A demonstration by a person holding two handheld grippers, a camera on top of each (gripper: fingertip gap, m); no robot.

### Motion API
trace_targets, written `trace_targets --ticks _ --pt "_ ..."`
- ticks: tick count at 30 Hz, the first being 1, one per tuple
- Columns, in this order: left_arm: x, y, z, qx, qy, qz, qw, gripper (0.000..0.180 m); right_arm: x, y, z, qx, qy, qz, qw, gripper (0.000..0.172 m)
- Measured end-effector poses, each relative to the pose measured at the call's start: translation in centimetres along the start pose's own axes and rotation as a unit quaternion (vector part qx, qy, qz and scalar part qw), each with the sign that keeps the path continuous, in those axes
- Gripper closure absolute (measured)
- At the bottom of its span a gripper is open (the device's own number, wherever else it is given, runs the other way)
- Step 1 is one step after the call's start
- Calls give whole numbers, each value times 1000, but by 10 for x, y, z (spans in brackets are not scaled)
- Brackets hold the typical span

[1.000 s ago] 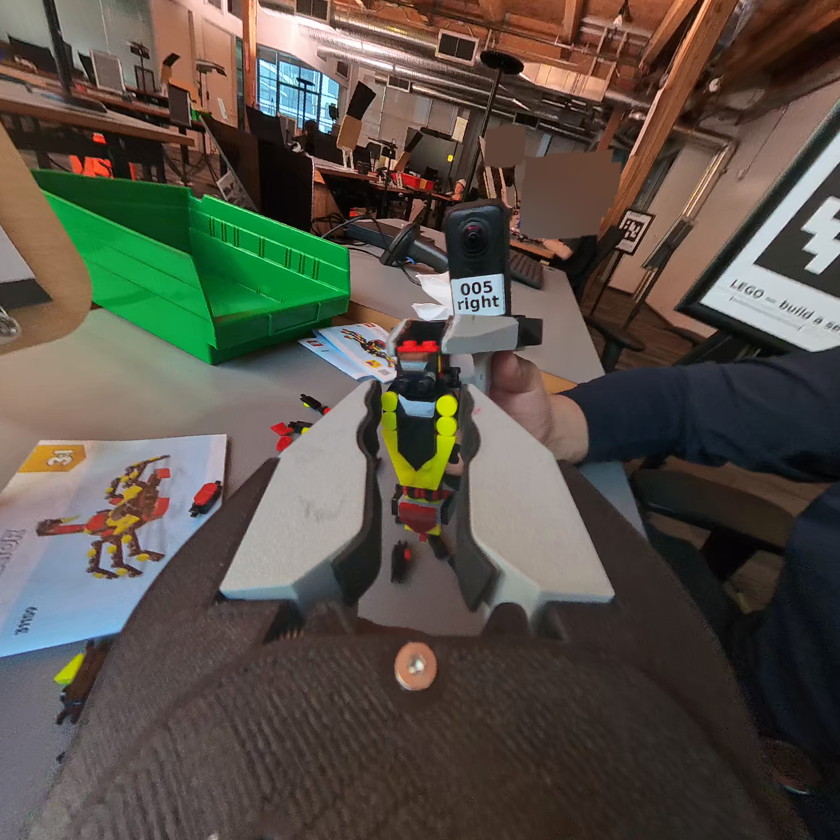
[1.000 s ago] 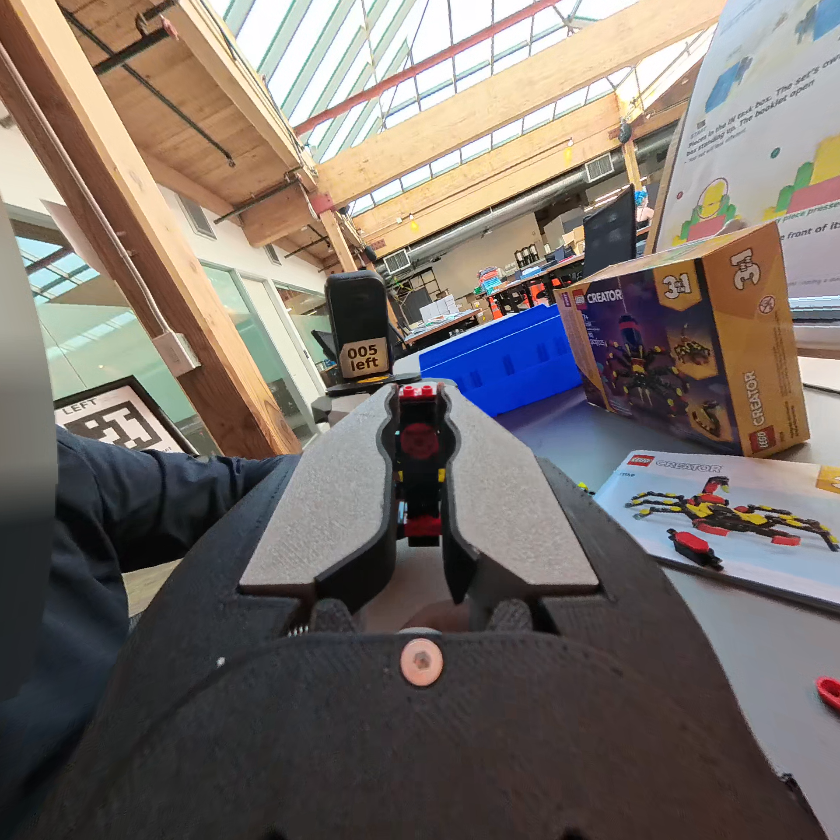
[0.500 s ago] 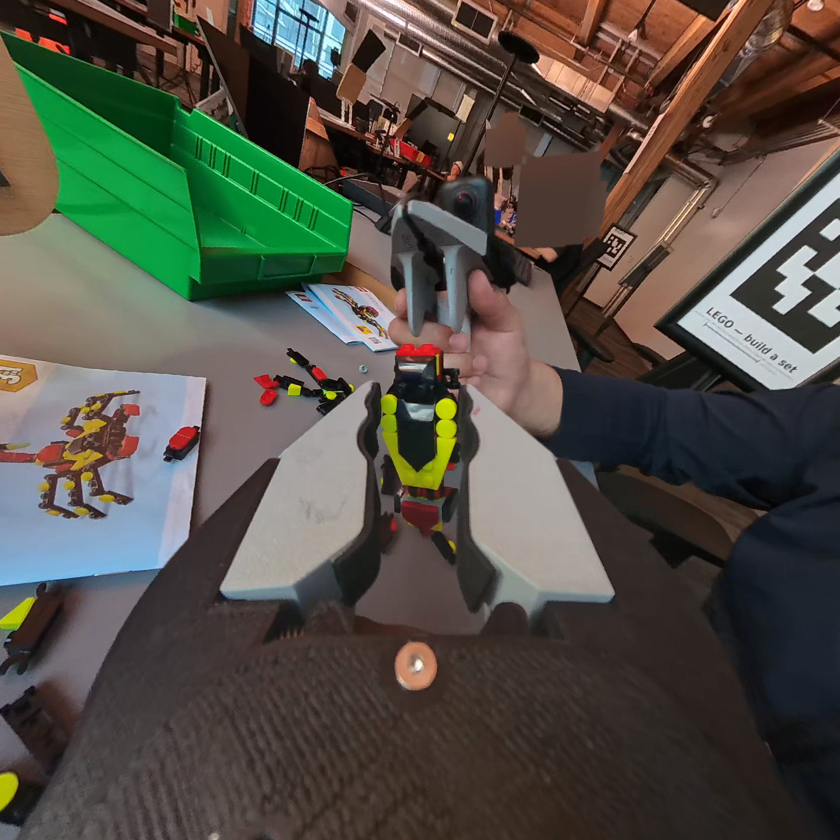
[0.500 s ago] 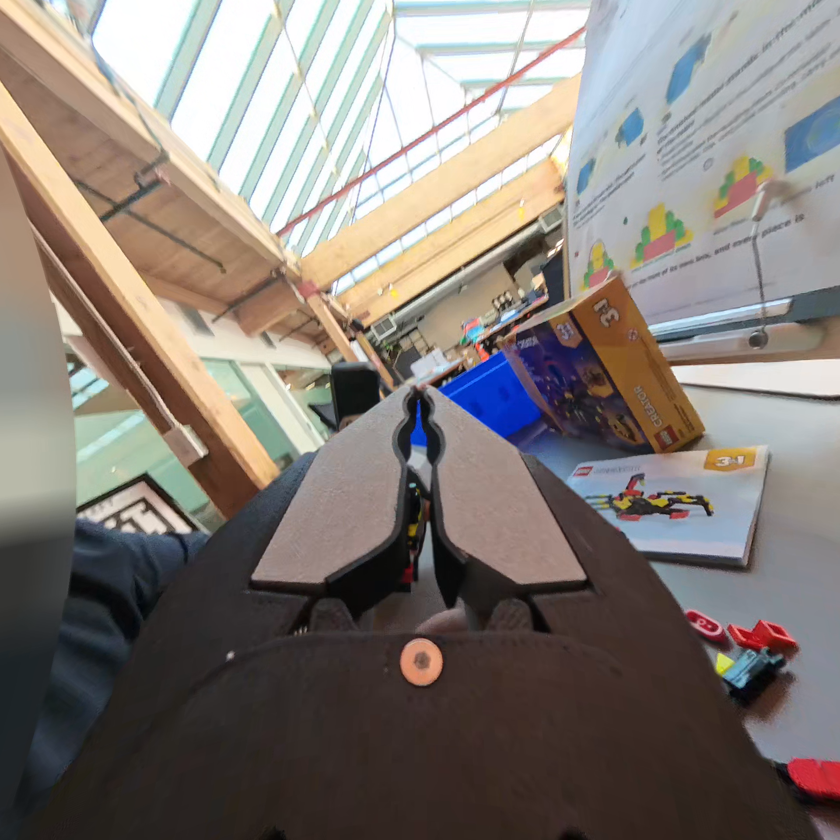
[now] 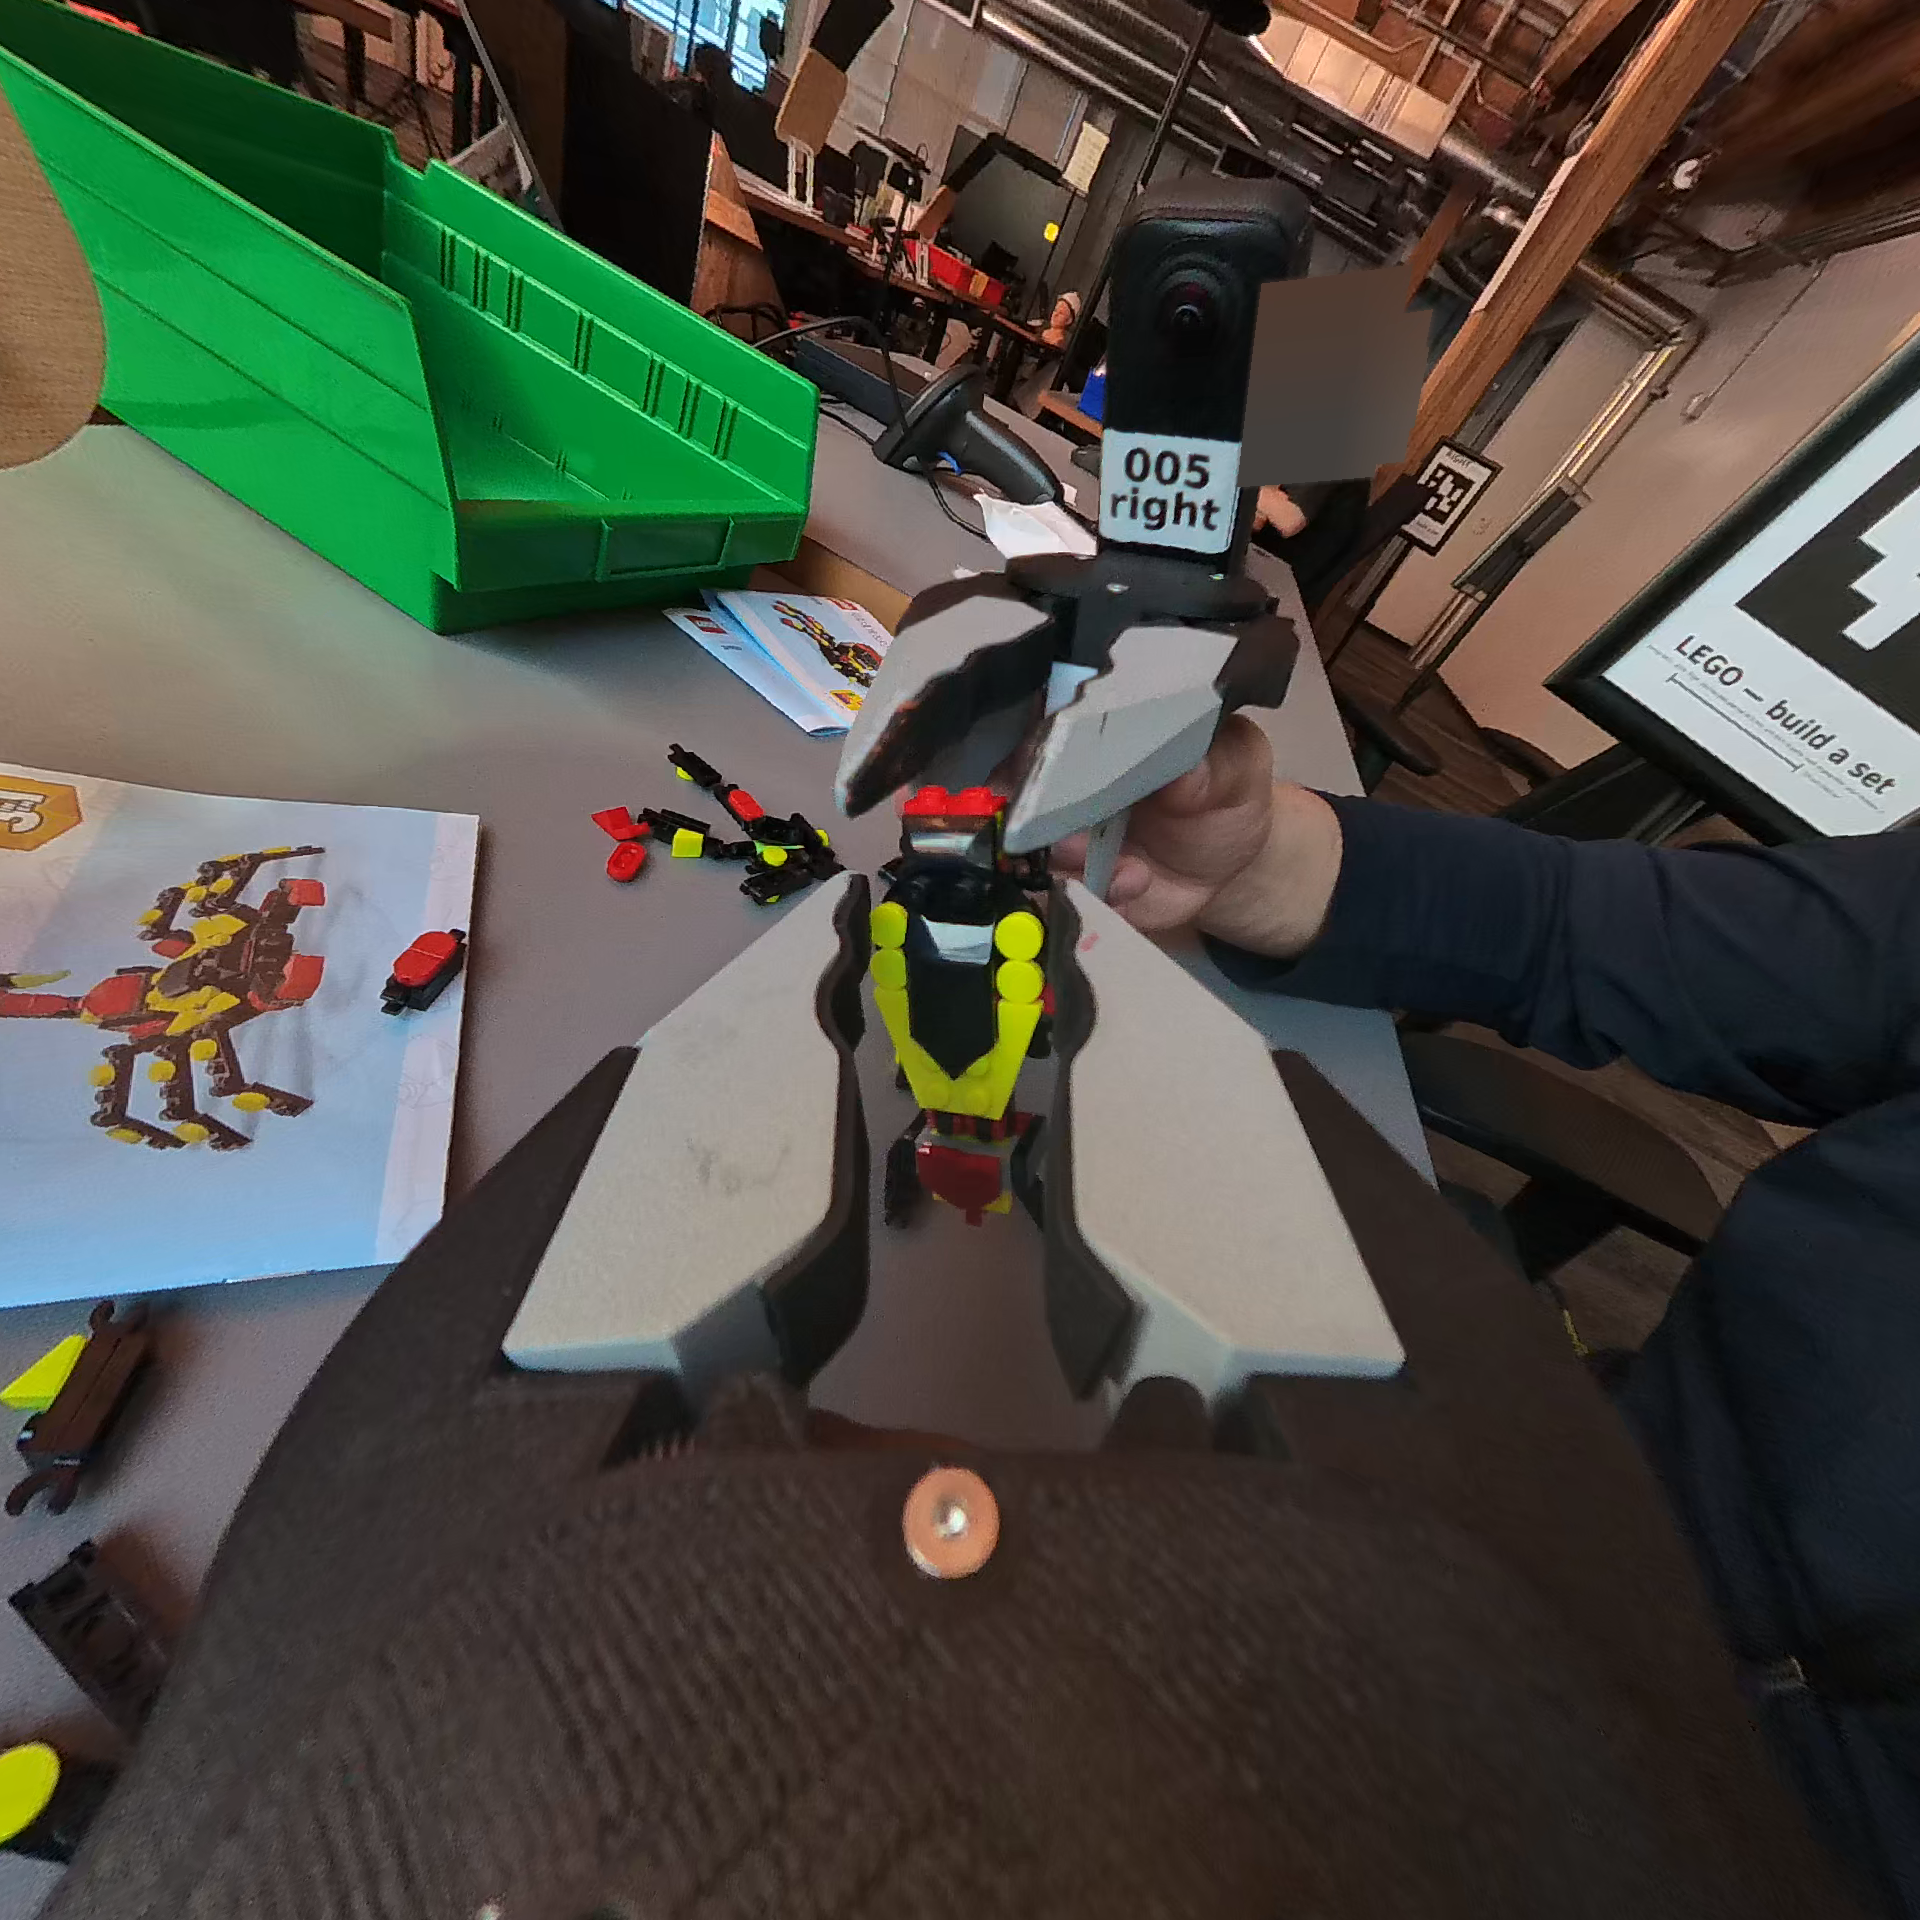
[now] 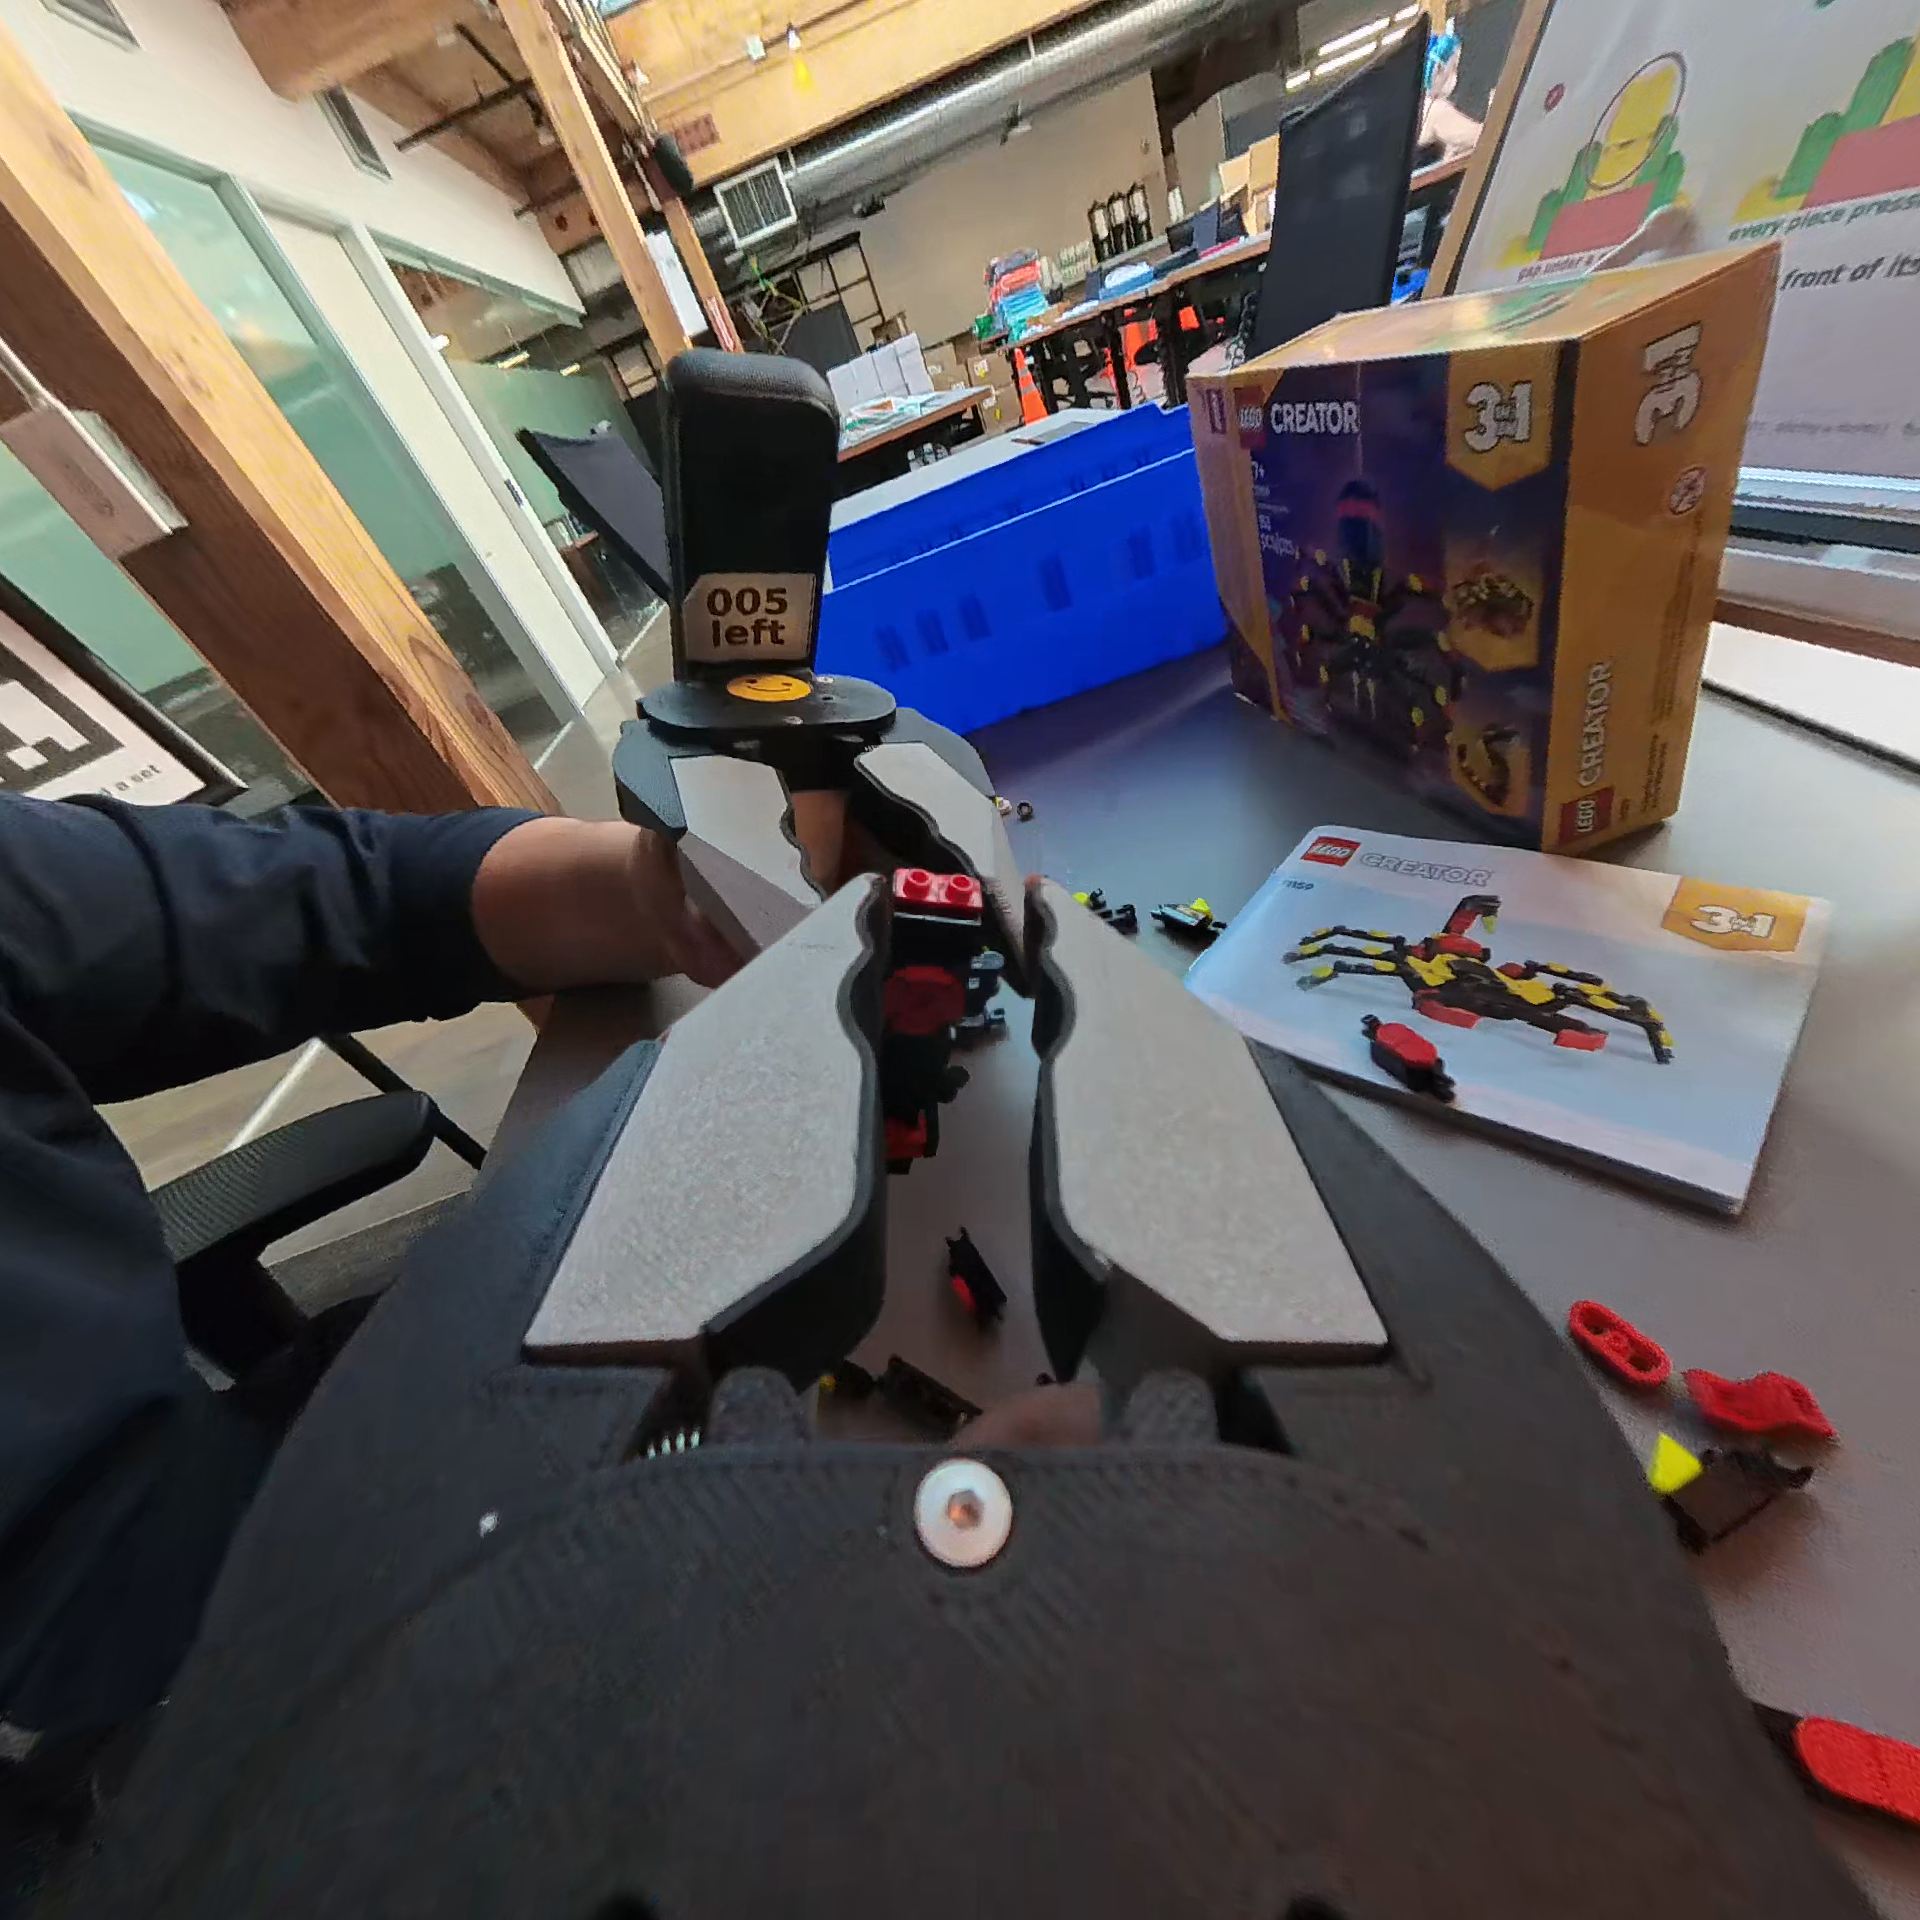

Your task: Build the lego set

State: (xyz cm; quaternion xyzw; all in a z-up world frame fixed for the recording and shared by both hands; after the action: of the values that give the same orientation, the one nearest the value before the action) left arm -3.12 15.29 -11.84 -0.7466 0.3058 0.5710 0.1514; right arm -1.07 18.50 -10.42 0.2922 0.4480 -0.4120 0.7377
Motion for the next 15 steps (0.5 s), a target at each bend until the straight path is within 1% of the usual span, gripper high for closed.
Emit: trace_targets --ticks 1,3,5,7,10,12,15 --pt "0 0 0 -2 -3 1 1000 148 2 -1 0 2 4 6 1000 149" --pt "2 0 2 -10 -13 7 1000 148 3 -1 1 -2 12 11 1000 157" --pt "0 0 1 -5 -18 0 1000 148 1 0 3 -8 14 7 1000 158" --pt "-2 0 -1 -4 -22 -6 1000 148 -1 1 3 -23 -6 -3 1000 158" --pt "4 0 1 -11 -40 21 999 148 3 1 1 -35 -26 -2 999 159" --pt "5 0 2 -8 -37 27 999 148 4 0 1 -36 -25 -4 999 159" --pt "3 2 0 11 -34 17 999 146 0 1 3 -36 -13 -17 999 159"
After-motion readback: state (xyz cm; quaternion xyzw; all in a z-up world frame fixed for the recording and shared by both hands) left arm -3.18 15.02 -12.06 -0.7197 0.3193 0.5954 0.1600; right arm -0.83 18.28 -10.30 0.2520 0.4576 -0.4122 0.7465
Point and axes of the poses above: each gripper's, where its closed fingertips meet, y back along the fingers, x out of its underside, z = x × y across the jaws, the point moved 3 cm from there along y, back along the fingers, and after that the axes turned 6 degrees about -y, right-handed, at the moved point
